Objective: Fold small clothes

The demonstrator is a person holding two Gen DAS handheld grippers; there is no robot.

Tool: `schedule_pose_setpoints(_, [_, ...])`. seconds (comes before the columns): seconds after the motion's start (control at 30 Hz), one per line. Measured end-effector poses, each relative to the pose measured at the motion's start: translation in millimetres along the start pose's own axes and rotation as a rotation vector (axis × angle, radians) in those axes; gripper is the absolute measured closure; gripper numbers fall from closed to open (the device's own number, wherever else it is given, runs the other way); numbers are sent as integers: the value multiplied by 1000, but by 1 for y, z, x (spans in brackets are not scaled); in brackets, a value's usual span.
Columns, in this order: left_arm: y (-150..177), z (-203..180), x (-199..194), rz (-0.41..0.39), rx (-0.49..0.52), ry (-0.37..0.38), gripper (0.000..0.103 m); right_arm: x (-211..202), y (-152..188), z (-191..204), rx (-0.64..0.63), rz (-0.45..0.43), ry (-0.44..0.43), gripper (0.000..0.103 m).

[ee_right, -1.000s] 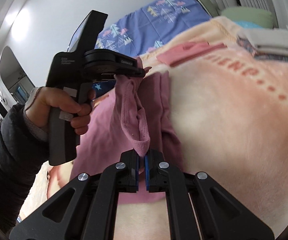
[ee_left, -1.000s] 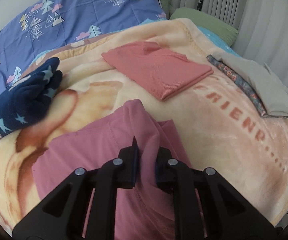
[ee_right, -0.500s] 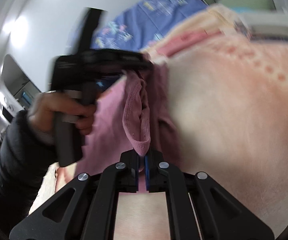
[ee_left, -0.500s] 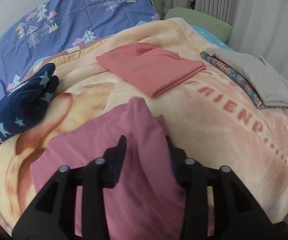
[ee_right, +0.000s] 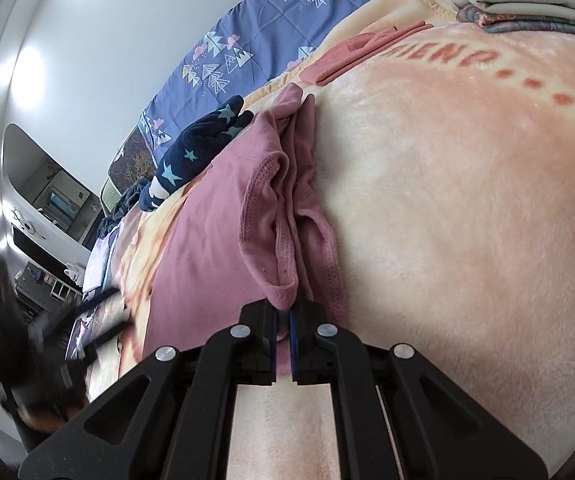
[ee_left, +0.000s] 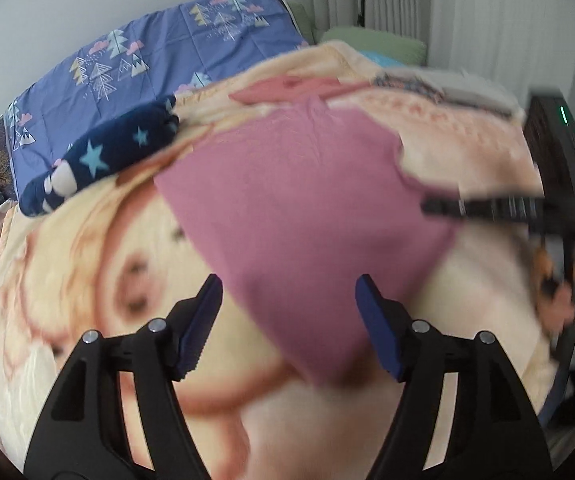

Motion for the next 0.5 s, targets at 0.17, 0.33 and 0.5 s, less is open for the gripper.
schedule_pose_setpoints(0.17, [22, -8, 10, 23, 8, -89, 32, -5, -8, 5, -3, -5, -18, 99])
schedule_pose_setpoints(0.33, [27, -11, 8, -11, 24, -154, 31, -22, -20, 22, -17, -29, -68, 99])
schedule_pose_setpoints(0.5, [25, -8, -2, -37, 11, -178, 33, -28, -31, 33, -37, -39, -69, 99])
Point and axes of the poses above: each gripper's, at about its wrist camera, not at the fingertips, and x roughly the way its jaws point, z to its left, y to its underside, the point moved 4 cm from there along x, roughly the way its jaws point
